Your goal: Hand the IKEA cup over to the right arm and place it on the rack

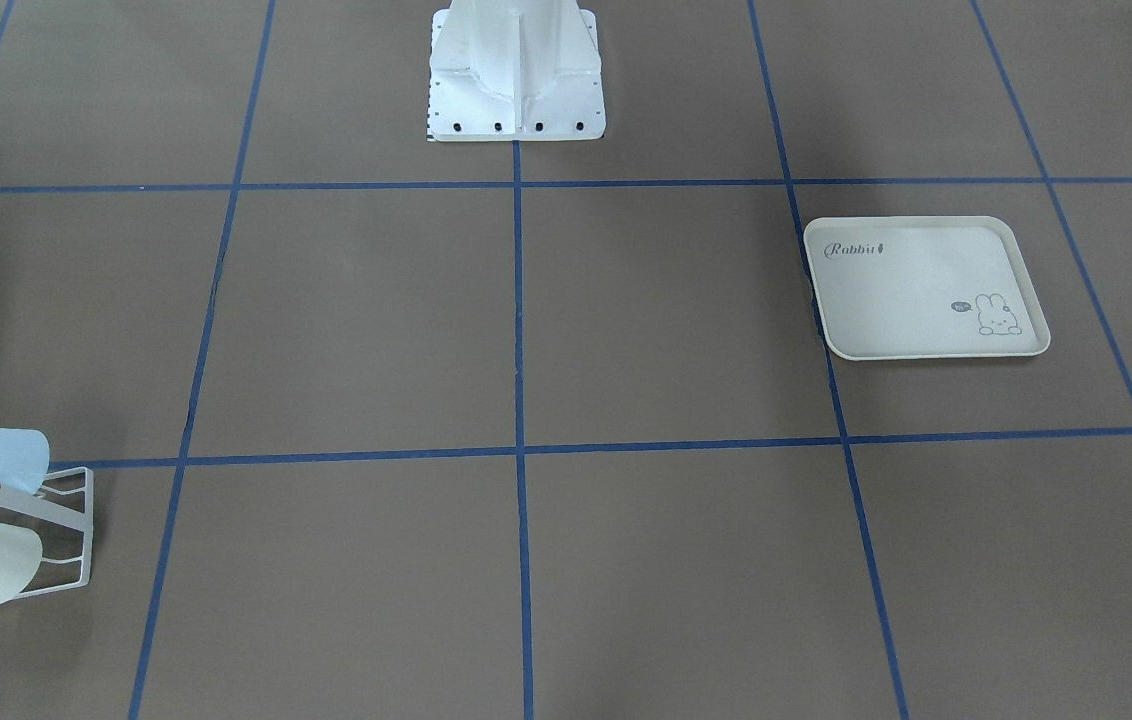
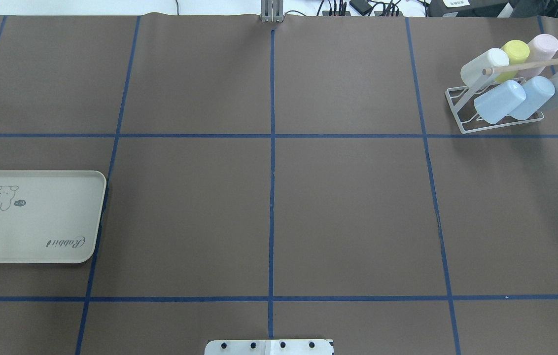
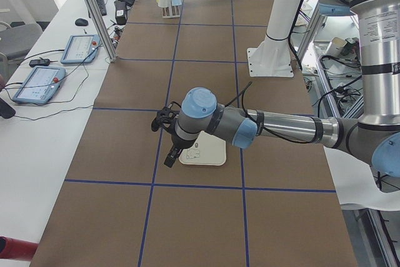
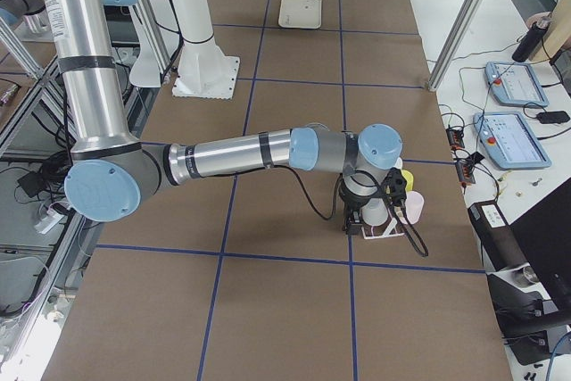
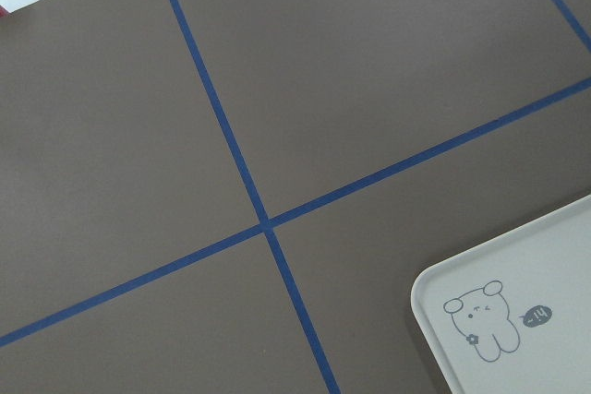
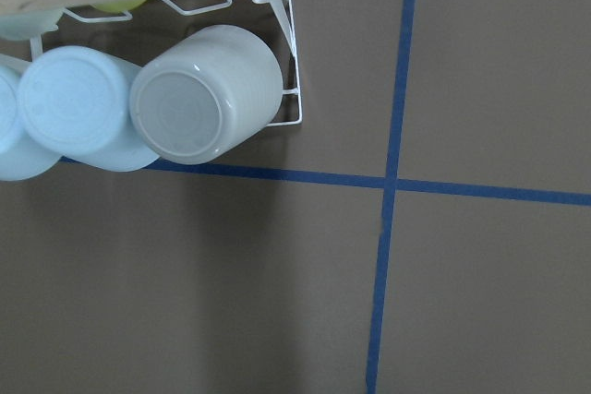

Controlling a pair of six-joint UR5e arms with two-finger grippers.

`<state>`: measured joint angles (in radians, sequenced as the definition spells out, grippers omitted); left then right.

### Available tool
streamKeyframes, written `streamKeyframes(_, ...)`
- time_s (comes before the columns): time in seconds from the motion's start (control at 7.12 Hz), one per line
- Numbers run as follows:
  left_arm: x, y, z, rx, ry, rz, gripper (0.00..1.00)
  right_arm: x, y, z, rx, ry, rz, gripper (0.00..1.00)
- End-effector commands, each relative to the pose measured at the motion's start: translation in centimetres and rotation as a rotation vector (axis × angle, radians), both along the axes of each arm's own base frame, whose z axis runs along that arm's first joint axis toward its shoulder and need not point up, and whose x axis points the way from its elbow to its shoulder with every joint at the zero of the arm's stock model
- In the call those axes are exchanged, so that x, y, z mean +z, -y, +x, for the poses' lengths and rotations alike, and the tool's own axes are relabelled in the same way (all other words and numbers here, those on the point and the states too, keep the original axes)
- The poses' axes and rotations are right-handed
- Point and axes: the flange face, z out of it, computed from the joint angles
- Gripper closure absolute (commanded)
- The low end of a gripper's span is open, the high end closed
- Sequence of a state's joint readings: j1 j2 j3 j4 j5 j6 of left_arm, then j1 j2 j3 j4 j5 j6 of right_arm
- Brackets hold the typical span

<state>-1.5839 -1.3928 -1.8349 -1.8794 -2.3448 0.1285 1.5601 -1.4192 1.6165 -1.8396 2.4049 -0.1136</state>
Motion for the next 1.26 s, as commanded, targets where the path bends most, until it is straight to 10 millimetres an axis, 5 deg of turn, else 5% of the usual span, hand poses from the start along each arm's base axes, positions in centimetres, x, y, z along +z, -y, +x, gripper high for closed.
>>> streamKeyframes(0.0, 0.1, 0.1, 0.0, -0.003, 0.0, -0.01, 0.01, 1.4, -1.3, -0.2, -0.006, 0.006, -0.02, 0.0)
streamKeyframes(0.42, 1.9, 0.0, 0.4, 0.017, -0.068, -0.06, 0.01, 0.9, -0.5, -0.9, -0.015, 0.002, 0.066, 0.0)
streamKeyframes(1.12, 1.0, 0.5, 0.5, 0.014, -0.078, -0.039, 0.01, 1.7, -1.0, -1.2, -0.023, -0.005, 0.055, 0.0)
